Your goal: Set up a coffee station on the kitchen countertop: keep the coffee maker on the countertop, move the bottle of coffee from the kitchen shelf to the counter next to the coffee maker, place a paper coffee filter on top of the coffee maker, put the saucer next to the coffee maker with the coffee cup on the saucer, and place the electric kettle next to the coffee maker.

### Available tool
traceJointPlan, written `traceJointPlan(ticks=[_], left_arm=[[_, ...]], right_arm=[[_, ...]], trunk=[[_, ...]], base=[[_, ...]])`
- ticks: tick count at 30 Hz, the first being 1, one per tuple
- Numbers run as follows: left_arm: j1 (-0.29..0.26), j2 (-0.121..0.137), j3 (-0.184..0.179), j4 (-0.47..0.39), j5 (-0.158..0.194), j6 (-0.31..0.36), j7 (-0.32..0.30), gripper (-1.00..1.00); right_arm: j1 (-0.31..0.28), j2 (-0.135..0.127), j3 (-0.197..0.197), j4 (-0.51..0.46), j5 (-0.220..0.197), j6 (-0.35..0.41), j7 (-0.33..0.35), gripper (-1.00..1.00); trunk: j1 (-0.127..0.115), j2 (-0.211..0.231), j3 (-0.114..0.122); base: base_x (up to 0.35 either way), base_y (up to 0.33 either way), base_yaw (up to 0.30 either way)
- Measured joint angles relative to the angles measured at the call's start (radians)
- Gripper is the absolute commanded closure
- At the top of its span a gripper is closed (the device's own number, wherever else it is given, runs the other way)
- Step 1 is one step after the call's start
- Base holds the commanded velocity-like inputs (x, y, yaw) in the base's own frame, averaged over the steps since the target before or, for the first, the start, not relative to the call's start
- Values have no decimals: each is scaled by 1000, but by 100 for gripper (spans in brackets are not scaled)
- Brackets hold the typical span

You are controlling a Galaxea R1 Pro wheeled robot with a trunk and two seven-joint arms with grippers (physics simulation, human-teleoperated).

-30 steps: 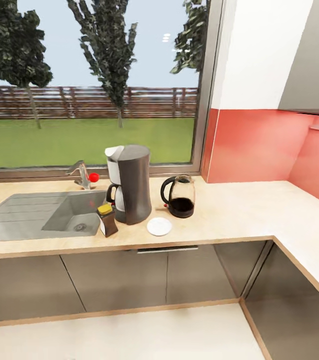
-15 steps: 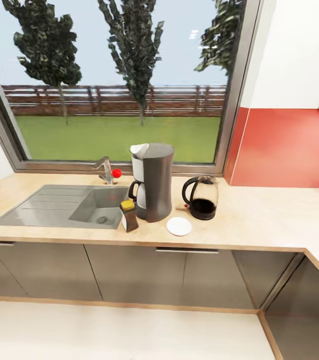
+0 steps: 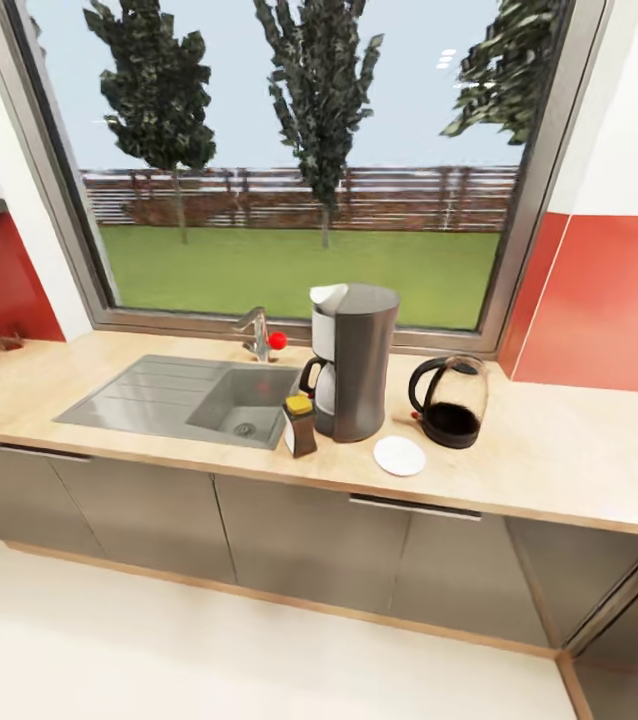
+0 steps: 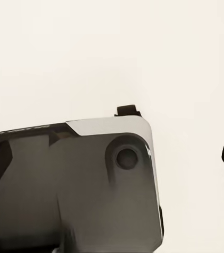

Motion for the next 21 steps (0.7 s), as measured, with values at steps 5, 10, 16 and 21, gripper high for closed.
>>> traceJointPlan(ticks=[5, 10, 16, 21], left_arm=[[1, -1, 2, 4, 5, -2, 0, -100], [1, -8, 5, 0, 9, -1, 0, -100], [0, -12, 4, -4, 10, 2, -1, -100], [-2, -13, 6, -5, 13, 7, 0, -100]], right_arm=[[0, 1, 0, 0, 0, 0, 0, -100], [0, 1, 1, 0, 0, 0, 2, -100], [0, 7, 2, 1, 0, -1, 6, -100], [0, 9, 1, 1, 1, -1, 8, -100]], trunk=[[0, 0, -3], [0, 0, -6], [0, 0, -10], [0, 0, -14]], base=[[0, 0, 277], [0, 0, 277], [25, 1, 274], [191, 119, 261]])
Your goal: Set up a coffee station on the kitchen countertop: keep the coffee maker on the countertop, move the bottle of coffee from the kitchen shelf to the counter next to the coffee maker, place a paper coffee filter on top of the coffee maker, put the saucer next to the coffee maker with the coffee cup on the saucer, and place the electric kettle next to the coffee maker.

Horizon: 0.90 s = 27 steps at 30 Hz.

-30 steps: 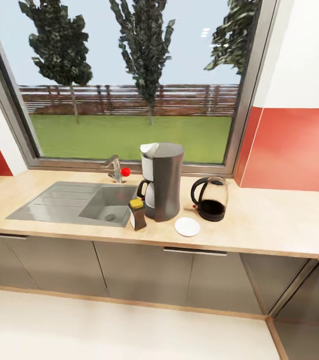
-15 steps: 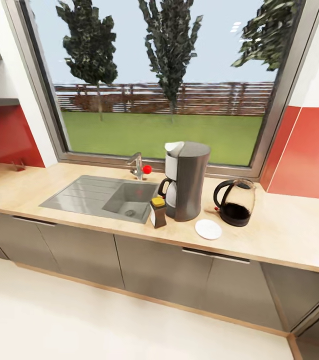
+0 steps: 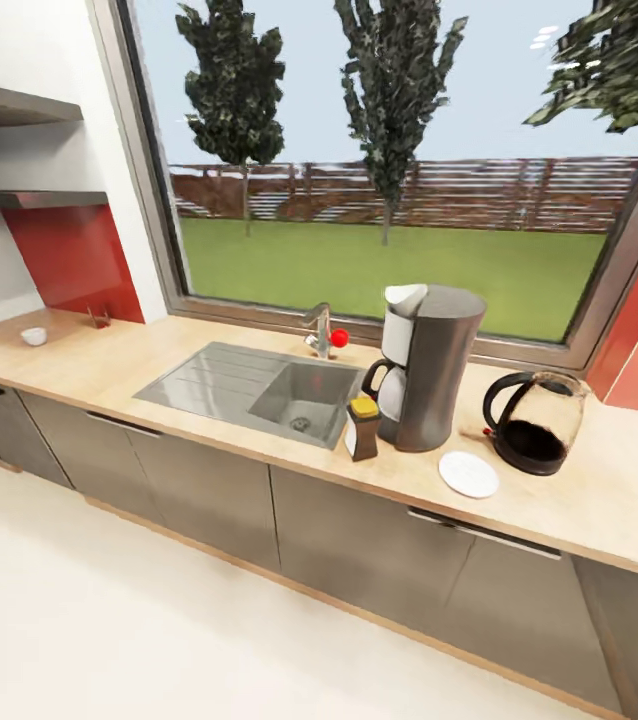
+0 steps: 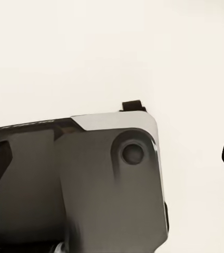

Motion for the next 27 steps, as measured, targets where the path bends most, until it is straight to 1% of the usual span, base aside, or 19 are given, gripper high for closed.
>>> traceJointPlan(ticks=[4, 6, 9, 10, 13, 20, 27], left_arm=[[-11, 0, 2, 0, 1, -1, 2, -100], [-14, -1, 4, 0, 8, -3, 2, -100], [-16, 1, 3, 0, 35, -3, 1, -100], [-16, 6, 2, -1, 60, -3, 1, -100], [-16, 10, 2, -1, 75, -2, 0, -100], [-19, 8, 3, -1, 80, -1, 0, -100], [-23, 9, 3, 1, 80, -2, 2, -100]], right_arm=[[0, -1, -1, 0, 1, -1, -1, -100], [0, -1, -1, 0, 2, -1, -4, -100], [0, -1, 0, 1, 3, -1, -5, -100], [0, 0, 0, 1, 5, -2, -6, -100], [0, 0, 0, 1, 6, -3, -6, -100], [0, 1, 0, 2, 7, -3, -5, -100], [0, 1, 0, 2, 7, -3, -5, -100]], trunk=[[0, 0, -3], [0, 0, -5], [0, 0, -8], [0, 0, -8], [0, 0, -10], [0, 0, -10], [0, 0, -9]], base=[[198, 242, 257], [154, 291, 257], [145, 307, 258], [134, 317, 266], [132, 319, 274], [161, 317, 285], [221, 276, 285]])
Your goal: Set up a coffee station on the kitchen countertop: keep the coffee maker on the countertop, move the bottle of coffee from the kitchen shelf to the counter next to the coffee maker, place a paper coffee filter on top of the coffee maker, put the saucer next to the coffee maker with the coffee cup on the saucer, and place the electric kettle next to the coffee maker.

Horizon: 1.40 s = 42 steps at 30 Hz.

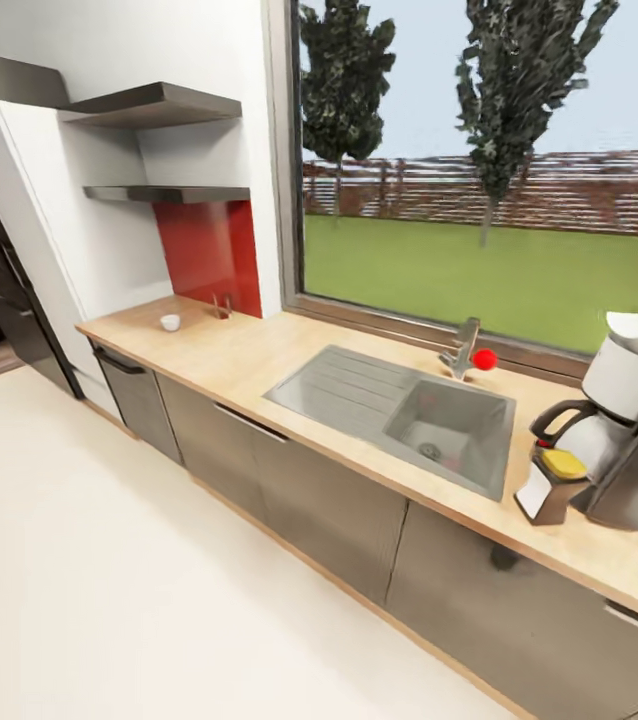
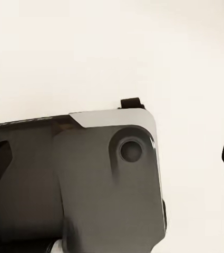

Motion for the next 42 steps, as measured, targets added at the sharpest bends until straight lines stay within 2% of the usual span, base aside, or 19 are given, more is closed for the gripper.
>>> traceJointPlan(ticks=[42], left_arm=[[1, 3, 0, 0, 1, -4, -4, -100]], right_arm=[[0, 0, 0, 1, 0, 0, 0, -100]], trunk=[[0, 0, 36]], base=[[294, 196, 247]])
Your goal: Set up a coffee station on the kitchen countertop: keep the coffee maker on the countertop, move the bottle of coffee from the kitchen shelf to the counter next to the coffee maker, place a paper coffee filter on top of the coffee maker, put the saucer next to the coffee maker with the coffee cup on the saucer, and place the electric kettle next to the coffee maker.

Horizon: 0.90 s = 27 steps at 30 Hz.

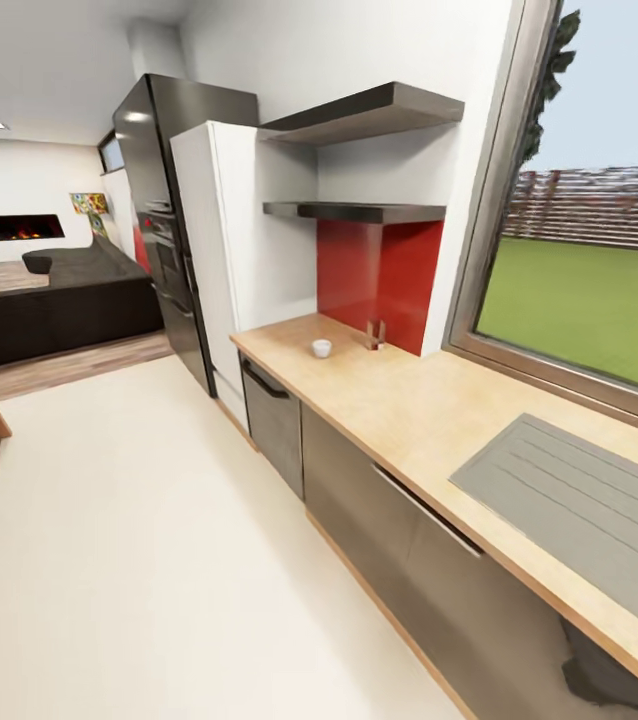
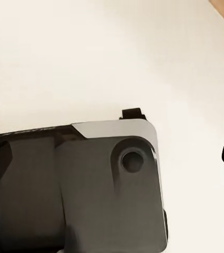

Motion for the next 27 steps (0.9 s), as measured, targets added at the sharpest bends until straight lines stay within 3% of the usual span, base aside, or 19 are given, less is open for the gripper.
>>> traceJointPlan(ticks=[27], left_arm=[[0, 2, 0, -1, -2, -1, 0, -100]], right_arm=[[0, -1, -5, -4, -7, 0, 1, -100]], trunk=[[0, 0, 6]], base=[[293, 211, 21]])
